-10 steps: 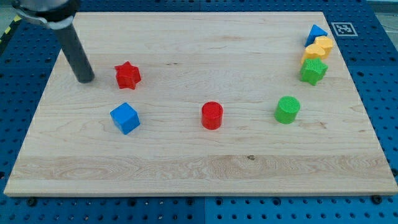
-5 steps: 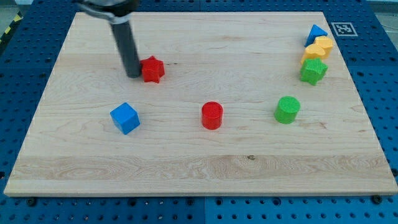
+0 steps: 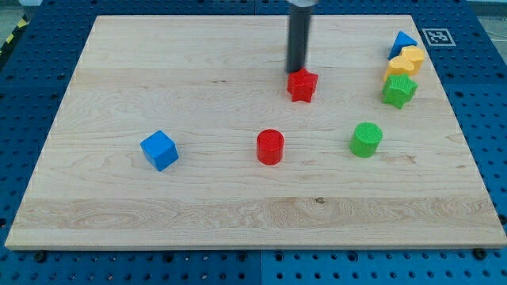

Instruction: Push the red star below the green star

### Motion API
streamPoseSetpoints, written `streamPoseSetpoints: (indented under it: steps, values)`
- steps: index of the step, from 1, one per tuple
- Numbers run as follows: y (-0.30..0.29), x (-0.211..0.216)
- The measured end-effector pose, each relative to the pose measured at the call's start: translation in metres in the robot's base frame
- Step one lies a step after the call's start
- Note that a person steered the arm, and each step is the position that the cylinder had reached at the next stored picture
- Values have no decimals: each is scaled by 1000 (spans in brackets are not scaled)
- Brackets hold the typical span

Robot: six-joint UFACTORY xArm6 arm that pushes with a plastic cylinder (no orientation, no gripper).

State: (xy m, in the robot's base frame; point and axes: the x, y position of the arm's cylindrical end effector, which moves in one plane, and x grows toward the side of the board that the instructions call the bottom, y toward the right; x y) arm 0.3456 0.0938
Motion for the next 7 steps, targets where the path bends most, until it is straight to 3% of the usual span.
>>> streamPoseSetpoints:
  steps: [1,2,4,5,6,7]
  values:
    - [57,35]
    - [74,35]
    - [27,-20]
    - [-26,-3]
    - [-41,36]
    - [8,59]
